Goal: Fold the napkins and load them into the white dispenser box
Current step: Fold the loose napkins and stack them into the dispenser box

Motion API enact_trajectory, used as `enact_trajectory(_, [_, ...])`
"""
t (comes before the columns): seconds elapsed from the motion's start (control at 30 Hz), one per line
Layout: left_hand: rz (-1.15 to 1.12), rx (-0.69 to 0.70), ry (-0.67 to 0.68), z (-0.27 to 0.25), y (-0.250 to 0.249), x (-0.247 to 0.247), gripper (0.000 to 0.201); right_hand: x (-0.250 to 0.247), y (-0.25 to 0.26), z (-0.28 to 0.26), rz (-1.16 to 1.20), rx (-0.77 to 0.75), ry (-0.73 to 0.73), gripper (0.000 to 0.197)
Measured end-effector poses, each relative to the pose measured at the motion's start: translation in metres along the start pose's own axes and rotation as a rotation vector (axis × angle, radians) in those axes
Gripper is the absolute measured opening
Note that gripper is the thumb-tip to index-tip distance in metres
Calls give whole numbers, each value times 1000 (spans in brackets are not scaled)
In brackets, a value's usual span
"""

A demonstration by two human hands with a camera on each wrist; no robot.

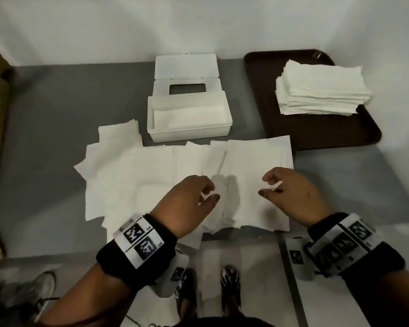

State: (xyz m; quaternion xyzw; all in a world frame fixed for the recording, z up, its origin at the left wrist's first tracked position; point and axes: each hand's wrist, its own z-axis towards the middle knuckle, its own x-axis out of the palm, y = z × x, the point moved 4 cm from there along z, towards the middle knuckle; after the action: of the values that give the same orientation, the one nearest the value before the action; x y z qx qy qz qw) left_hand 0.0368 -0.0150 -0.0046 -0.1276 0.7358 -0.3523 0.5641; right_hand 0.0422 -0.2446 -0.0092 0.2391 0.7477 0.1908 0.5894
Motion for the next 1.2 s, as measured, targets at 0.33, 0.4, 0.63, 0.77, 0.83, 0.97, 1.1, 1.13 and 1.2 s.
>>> enact_trajectory(0.33, [133, -254, 56, 56, -20, 42, 48, 4, -30, 11, 34, 227, -49, 51])
enact_trajectory(0.4, [173, -272, 43, 63, -23, 47, 44, 4, -33, 11, 89, 217, -64, 48])
enact_trajectory(0.63, [70, -301, -56, 74, -31, 50, 27, 1, -39, 14, 112, 140, -48, 43])
enact_trajectory(0.77, [-40, -314, -158, 76, -36, 49, 23, 0, -43, 12, 175, 113, -31, 45])
enact_trajectory(0.83, [-47, -293, -209, 76, -37, 50, 21, -2, -46, 13, 206, 104, -11, 48])
enact_trajectory(0.97, [5, -193, -286, 74, -46, 48, 20, -9, -53, 17, 205, 93, 37, 52])
enact_trajectory(1.1, [49, -93, -360, 70, -55, 41, 20, -29, -60, 27, 204, 22, -50, 58])
enact_trajectory(1.13, [49, -76, -368, 69, -58, 38, 21, -37, -60, 31, 221, 1, -73, 58])
enact_trajectory(1.2, [-6, -66, -342, 67, -65, 34, 20, -51, -58, 41, 258, -59, -90, 60])
